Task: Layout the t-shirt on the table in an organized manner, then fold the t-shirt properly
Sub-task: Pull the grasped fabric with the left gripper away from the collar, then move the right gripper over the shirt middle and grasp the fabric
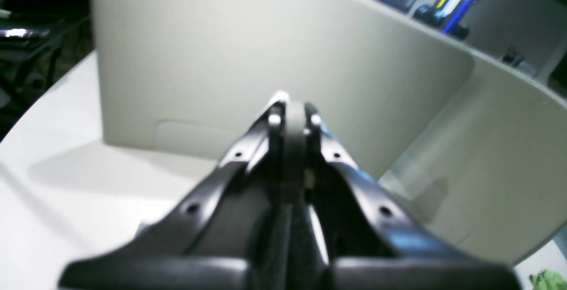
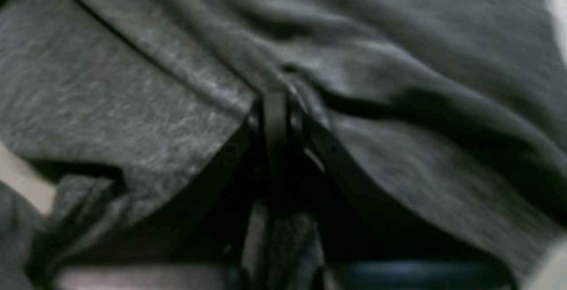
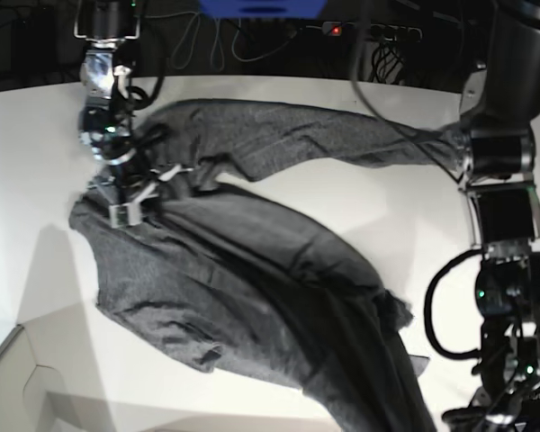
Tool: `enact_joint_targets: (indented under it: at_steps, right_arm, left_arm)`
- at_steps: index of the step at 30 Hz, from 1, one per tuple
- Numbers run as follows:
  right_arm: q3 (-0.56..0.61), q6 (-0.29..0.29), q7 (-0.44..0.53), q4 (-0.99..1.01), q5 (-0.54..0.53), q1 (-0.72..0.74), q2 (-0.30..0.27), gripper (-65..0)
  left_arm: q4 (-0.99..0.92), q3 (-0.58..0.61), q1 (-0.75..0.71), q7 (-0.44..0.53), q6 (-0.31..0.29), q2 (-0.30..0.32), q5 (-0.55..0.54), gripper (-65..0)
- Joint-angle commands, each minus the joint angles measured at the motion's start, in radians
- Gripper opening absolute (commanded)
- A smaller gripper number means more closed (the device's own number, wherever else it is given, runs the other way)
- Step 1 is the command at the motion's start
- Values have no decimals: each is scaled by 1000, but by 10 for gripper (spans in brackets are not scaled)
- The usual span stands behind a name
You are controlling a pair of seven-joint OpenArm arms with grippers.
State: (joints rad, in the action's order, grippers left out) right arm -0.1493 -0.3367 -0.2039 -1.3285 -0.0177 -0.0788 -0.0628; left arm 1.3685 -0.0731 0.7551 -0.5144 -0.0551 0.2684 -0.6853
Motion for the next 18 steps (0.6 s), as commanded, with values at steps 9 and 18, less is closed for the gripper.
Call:
enact_joint_targets:
  at_steps: [9,18]
  right_arm:
    - [-54,11,-22,-6,12,4,-24,-644]
    - [-69,11,-22,-4,14,17,-22,-644]
  left_arm:
    - [131,-4,27,38,-15,35,-18,-649]
    - [140,55,82,38,-15,24,-21,-649]
